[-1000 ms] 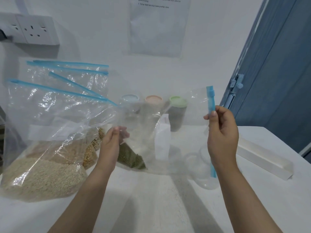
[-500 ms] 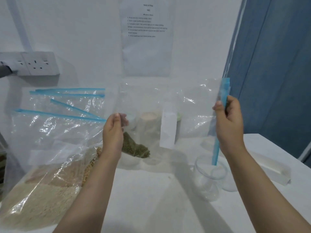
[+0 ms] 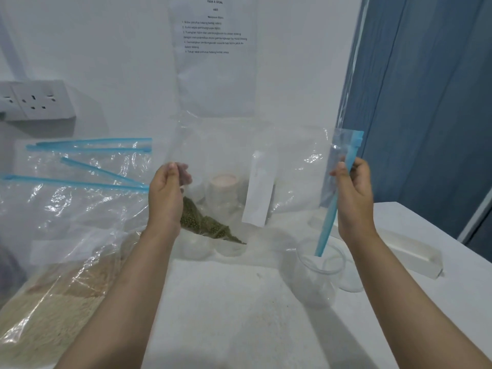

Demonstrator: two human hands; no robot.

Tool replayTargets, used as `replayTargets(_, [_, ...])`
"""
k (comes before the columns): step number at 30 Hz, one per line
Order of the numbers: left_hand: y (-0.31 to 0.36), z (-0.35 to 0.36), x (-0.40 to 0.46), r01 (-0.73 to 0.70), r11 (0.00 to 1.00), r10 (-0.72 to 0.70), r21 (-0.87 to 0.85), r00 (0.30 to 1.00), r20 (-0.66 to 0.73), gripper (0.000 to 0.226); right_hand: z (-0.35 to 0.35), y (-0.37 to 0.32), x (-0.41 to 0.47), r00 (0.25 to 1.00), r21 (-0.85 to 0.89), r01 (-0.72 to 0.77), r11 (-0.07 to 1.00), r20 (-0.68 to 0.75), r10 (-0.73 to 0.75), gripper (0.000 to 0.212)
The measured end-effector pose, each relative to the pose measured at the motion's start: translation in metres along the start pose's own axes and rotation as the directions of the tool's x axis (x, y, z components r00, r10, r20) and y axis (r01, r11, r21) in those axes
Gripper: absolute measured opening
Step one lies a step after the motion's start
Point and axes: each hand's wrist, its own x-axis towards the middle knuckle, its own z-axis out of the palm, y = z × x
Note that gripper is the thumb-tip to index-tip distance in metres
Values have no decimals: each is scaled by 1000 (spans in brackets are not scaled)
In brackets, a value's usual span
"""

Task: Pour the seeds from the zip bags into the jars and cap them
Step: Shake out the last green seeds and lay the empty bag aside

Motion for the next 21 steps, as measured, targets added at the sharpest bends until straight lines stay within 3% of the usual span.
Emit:
replayTargets(7, [9,7,-2,-32,999,31,30,999,33,33,-13,12,0,997,33,-41,999,-63,43,9])
replayTargets(21, [31,24,7,-83,996,79,39,992,93,31,-29,24,-7,997,194,-60,979,-44,70,18])
